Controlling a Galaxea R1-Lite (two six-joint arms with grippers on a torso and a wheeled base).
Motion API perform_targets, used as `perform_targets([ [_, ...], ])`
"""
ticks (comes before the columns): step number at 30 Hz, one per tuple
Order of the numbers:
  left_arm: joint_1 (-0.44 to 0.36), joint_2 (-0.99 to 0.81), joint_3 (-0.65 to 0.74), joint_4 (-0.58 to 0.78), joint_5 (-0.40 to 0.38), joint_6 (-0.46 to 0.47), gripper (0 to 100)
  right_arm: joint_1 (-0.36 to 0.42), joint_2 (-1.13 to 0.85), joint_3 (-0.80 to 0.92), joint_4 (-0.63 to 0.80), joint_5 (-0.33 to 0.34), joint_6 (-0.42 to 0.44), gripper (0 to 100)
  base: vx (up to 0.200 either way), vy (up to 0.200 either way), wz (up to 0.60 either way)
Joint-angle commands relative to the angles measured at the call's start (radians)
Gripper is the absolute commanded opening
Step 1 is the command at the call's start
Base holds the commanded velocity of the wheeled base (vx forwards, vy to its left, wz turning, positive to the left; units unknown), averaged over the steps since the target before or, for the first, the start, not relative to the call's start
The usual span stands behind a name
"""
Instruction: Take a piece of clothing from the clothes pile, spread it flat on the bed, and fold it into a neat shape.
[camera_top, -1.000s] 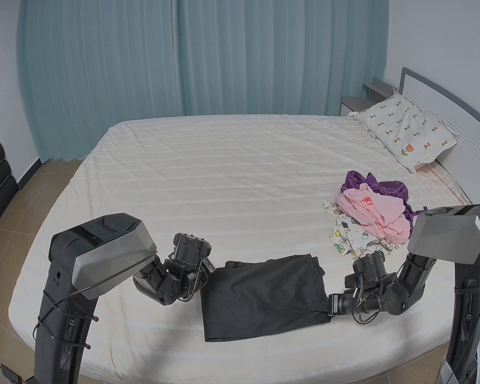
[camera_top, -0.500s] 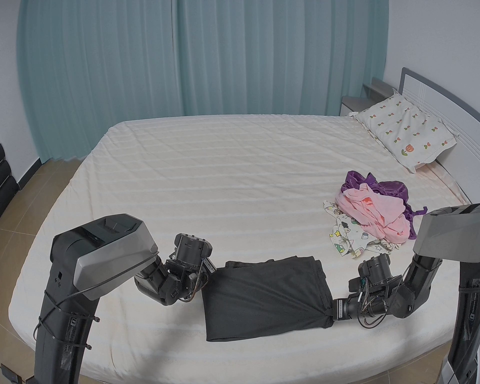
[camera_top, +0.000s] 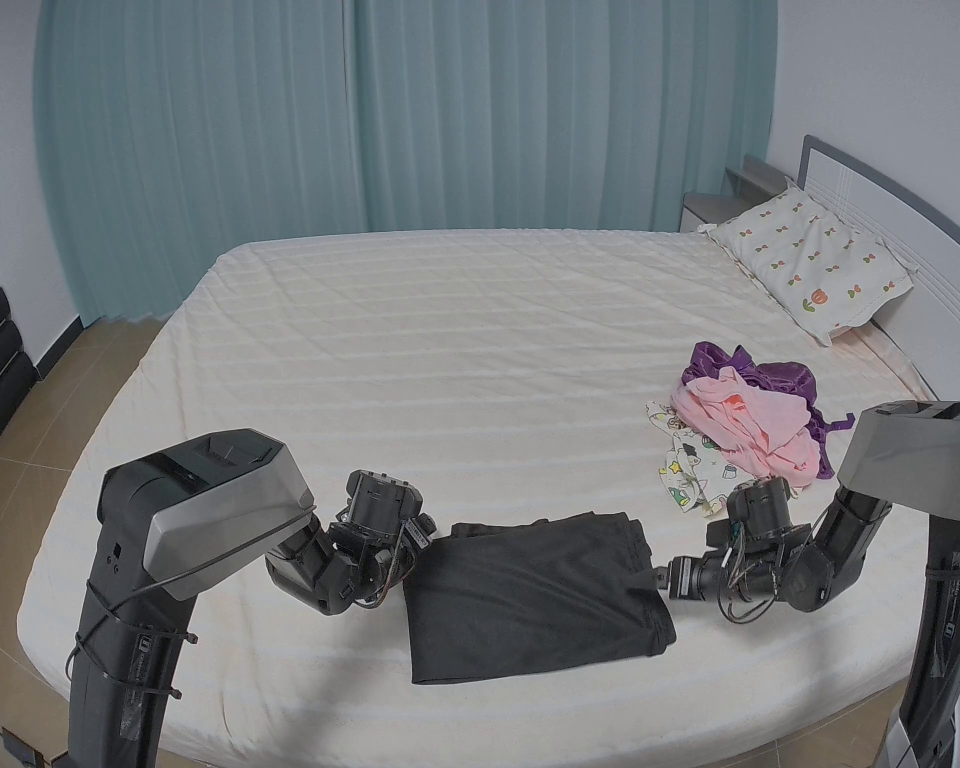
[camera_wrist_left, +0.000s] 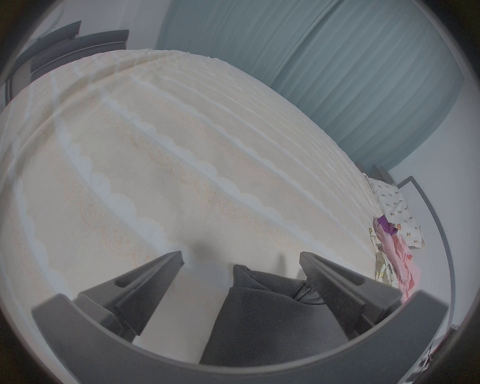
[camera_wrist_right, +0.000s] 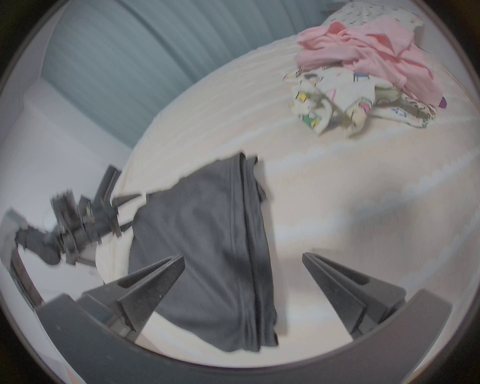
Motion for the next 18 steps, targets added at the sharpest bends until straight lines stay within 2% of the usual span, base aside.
perform_targets([
  [1,0.007,-0.022,0.038,-0.063,-0.007,-0.047,100,-0.036,0.038,-0.212,0.025,-0.006,0.182,100,0.0,0.0,0.0],
  [3,0.008,-0.043,0.086,-0.124,-0.036,-0.056,100,-0.035,0.118,-0.313,0.031,-0.009,0.25,100,0.0,0.0,0.0],
  [7,0.012,-0.057,0.135,-0.185,-0.074,-0.058,100,-0.029,0.196,-0.411,0.032,-0.012,0.268,100,0.0,0.0,0.0],
  [9,0.015,-0.058,0.144,-0.207,-0.079,-0.058,100,-0.015,0.227,-0.454,0.034,-0.018,0.308,100,0.0,0.0,0.0],
  [18,0.013,-0.055,0.144,-0.208,-0.079,-0.056,100,-0.013,0.256,-0.519,0.065,-0.01,0.317,100,0.0,0.0,0.0],
])
